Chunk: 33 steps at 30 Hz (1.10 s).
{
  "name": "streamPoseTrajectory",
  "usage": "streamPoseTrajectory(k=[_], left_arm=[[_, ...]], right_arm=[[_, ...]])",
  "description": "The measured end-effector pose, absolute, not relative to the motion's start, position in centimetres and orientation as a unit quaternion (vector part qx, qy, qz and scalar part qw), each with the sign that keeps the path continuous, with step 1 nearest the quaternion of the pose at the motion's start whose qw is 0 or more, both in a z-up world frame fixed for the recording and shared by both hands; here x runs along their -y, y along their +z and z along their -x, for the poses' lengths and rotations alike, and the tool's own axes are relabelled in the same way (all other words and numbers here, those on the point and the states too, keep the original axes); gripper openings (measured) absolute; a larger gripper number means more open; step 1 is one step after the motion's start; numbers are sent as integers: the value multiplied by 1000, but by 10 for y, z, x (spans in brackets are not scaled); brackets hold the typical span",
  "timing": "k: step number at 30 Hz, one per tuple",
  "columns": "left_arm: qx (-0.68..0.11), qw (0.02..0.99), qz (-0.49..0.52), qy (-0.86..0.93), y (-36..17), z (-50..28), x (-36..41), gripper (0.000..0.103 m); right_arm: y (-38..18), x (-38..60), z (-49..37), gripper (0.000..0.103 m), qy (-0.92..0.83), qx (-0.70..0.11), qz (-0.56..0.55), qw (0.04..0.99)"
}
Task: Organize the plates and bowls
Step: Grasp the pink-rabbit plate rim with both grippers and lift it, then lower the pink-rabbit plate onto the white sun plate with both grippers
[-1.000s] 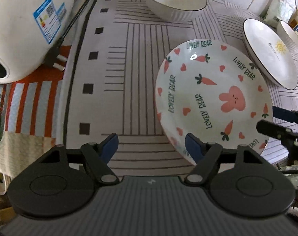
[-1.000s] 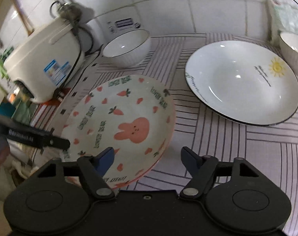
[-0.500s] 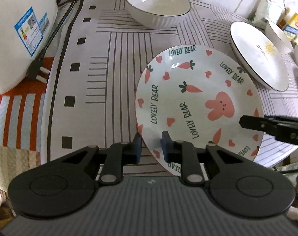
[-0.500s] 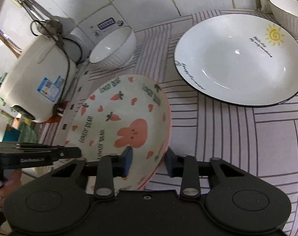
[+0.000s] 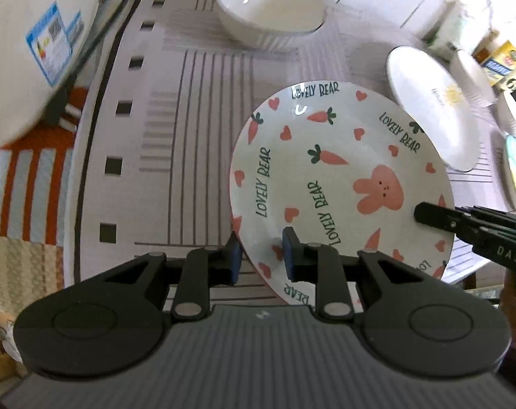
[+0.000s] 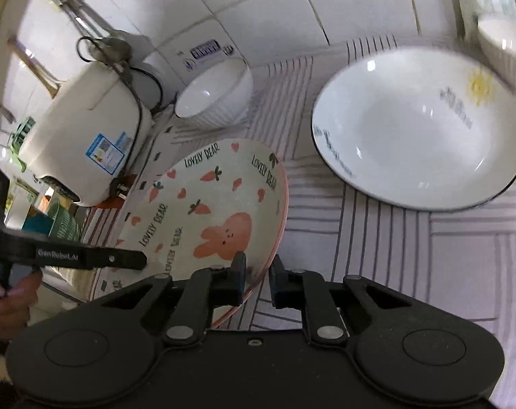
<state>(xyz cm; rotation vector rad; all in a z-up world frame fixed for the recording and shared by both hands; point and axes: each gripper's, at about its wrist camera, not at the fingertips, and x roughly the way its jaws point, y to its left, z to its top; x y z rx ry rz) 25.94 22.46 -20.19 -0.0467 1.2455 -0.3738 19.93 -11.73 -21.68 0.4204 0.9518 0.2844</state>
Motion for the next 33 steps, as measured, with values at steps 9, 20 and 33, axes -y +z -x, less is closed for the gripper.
streamPoseTrajectory(k=[9,20,33], left_arm=[[-544,809,-22,-223,-129,-265,-183,23],[-531,794,-64,-288,-120,-312,-126,25],[-601,750,-71,-267,-191,-376,-53,27]], right_arm=[[-160,121,-158,20,105,-411,-224,878],[-149,148,-142,21,62,-389,-238,888],[-207,134,-190,21,26,-439,-260,860]])
